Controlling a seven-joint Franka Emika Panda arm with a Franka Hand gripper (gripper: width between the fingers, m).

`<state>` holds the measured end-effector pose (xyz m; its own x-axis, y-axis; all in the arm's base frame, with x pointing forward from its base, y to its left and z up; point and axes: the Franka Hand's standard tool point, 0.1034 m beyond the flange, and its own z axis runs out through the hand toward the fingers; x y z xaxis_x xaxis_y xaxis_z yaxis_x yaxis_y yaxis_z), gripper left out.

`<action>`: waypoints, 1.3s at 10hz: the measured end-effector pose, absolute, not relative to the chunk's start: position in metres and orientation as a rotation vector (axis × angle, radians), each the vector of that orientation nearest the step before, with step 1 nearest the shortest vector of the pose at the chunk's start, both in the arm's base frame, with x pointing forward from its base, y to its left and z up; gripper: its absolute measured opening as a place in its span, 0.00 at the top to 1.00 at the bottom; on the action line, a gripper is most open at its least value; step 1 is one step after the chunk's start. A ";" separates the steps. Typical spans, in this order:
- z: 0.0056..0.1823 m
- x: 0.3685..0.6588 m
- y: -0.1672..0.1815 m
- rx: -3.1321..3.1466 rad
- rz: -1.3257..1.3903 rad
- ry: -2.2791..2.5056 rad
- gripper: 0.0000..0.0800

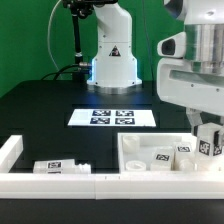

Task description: Assemble one leg

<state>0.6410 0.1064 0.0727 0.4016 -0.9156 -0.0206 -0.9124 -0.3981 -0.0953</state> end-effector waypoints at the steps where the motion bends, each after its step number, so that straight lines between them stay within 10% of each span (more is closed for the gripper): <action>1: 0.073 0.641 0.107 -2.542 -0.054 1.691 0.64; 10: 0.072 0.640 0.106 -1.953 0.039 2.286 0.64; 13: 0.072 0.641 0.106 -2.205 0.004 2.041 0.30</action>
Offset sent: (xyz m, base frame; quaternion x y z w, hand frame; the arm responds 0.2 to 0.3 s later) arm 0.0000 0.0000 0.0000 0.0000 0.0000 0.1938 0.9810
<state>0.6411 0.1062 0.0721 0.0817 -0.9922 -0.0944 -0.9925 -0.0724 -0.0983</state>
